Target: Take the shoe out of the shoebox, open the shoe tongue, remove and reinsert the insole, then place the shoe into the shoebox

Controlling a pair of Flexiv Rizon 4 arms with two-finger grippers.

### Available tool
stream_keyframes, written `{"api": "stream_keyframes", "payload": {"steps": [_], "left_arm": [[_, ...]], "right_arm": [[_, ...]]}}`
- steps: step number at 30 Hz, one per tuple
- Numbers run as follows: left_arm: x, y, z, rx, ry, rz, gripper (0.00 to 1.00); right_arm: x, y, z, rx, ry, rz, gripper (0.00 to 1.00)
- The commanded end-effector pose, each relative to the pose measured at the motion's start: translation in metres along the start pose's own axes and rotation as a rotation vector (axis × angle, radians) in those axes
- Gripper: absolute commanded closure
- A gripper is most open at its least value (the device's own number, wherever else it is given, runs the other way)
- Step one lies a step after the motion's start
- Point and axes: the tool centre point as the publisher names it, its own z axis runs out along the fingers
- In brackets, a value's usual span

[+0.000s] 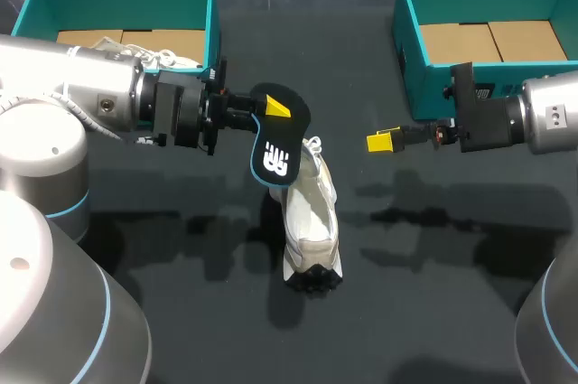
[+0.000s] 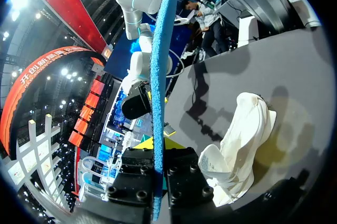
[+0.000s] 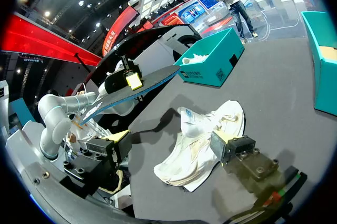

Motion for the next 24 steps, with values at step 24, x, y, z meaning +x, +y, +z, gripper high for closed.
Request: {"api": "stream_keyframes", "payload": {"steps": [24], "left_arm": [[0.025, -0.078, 0.01, 0.039, 0.036, -0.524, 1.0]], "right_arm": [[-0.013, -0.059, -0.033, 0.395, -0.259, -0.33, 0.0]]}}
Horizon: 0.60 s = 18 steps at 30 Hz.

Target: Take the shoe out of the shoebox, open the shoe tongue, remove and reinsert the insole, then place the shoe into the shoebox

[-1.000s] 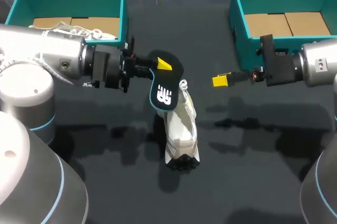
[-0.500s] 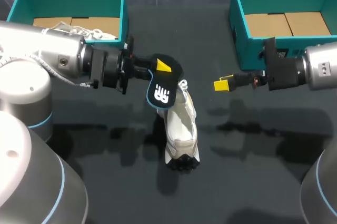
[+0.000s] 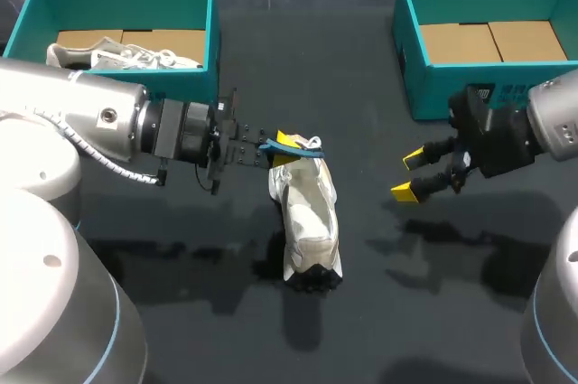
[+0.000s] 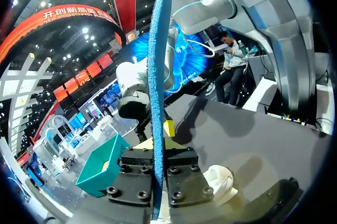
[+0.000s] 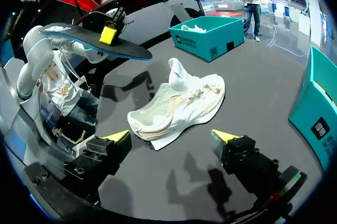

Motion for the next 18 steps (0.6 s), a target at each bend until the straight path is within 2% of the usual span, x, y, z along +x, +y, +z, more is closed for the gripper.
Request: {"api": "stream_keyframes", "payload": {"steps": [1, 5, 7, 11, 13, 18], "left_arm": [[0.002, -0.004, -0.003, -0.009, -0.003, 0.002, 1.0], [0.002, -0.004, -0.003, -0.009, -0.003, 0.002, 1.0], [0.01, -0.003, 0.007, -0.02, -0.032, -0.045, 1.0], [0.023, -0.007, 0.014, -0.007, -0.068, -0.119, 1.0], [0.029, -0.011, 0.015, 0.022, -0.084, -0.173, 1.0], [0.044, -0.013, 0.022, 0.051, -0.082, -0.282, 1.0]], "right_arm": [[0.007, 0.006, -0.004, 0.088, -0.038, 0.002, 0.0], [0.007, 0.006, -0.004, 0.088, -0.038, 0.002, 0.0], [0.008, 0.005, -0.001, 0.099, -0.053, -0.036, 0.0], [0.013, -0.009, 0.008, 0.174, -0.128, -0.142, 0.0], [0.017, -0.016, 0.01, 0.156, -0.136, -0.218, 0.0], [0.017, -0.033, 0.023, 0.195, -0.164, -0.263, 0.0]]}}
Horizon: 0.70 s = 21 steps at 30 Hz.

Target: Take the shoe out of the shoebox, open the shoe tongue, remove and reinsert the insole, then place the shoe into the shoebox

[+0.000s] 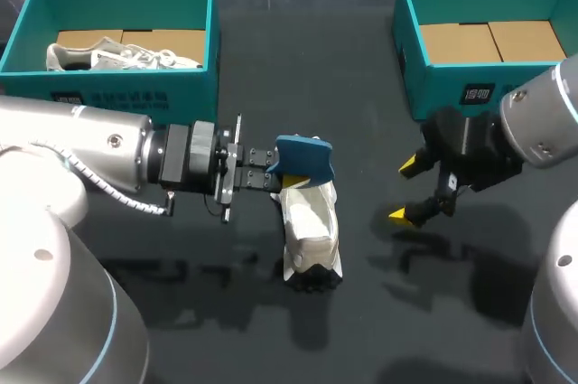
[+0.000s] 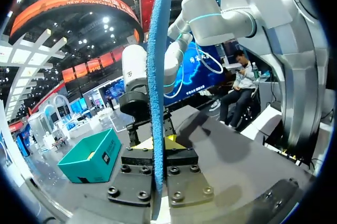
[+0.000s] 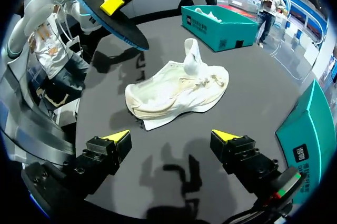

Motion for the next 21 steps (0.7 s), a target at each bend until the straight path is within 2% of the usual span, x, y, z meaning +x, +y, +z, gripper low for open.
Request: {"api": "stream_keyframes", "payload": {"steps": [1, 2, 11, 14, 21], "left_arm": [[0.013, 0.004, 0.004, 0.001, -0.029, -0.024, 1.0], [0.013, 0.004, 0.004, 0.001, -0.029, -0.024, 1.0], [0.013, 0.004, 0.004, 0.001, -0.029, -0.024, 1.0], [0.019, 0.014, 0.016, -0.01, -0.044, 0.015, 1.0], [0.022, 0.03, 0.027, 0.017, -0.049, 0.054, 1.0]], "right_arm": [[0.007, -0.013, 0.02, 0.053, -0.016, 0.011, 0.0], [0.009, -0.015, 0.024, 0.117, -0.007, 0.018, 0.0], [0.009, -0.015, 0.024, 0.117, -0.007, 0.018, 0.0], [0.007, -0.015, 0.042, 0.17, 0.026, 0.011, 0.0], [0.01, -0.02, 0.063, 0.162, 0.046, -0.038, 0.0]]}}
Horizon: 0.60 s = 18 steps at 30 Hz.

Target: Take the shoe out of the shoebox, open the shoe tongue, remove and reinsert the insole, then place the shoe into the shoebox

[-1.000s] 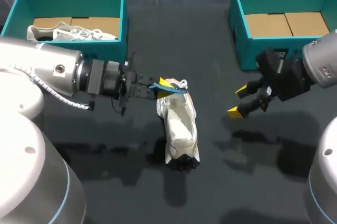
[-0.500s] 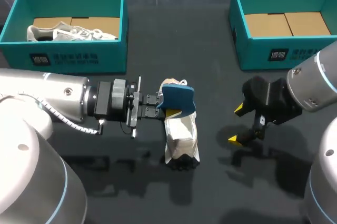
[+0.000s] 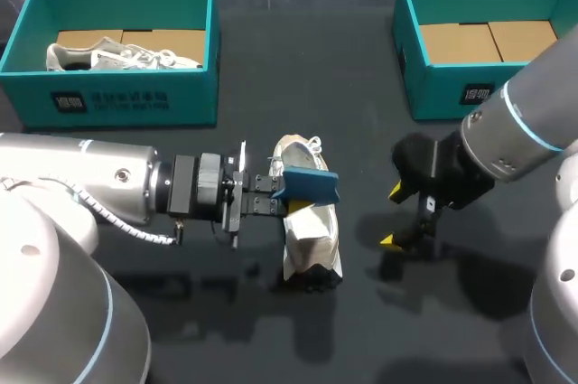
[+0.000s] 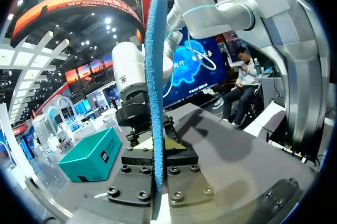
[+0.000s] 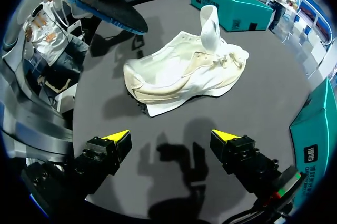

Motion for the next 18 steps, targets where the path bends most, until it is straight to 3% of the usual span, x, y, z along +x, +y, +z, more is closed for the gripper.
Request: {"api": "stream_keyframes", "payload": {"steps": [1, 13, 18], "left_arm": [[0.0, 0.013, 0.017, 0.022, -0.014, 0.009, 1.0], [-0.001, 0.015, 0.019, 0.022, -0.013, 0.01, 1.0], [-0.001, 0.022, 0.024, 0.04, -0.01, 0.017, 1.0]], "right_arm": [[-0.003, 0.007, 0.026, 0.004, -0.002, -0.028, 0.0], [-0.005, 0.007, 0.033, -0.009, 0.027, -0.027, 0.0], [0.001, 0.025, 0.04, -0.005, 0.023, -0.057, 0.0]]}}
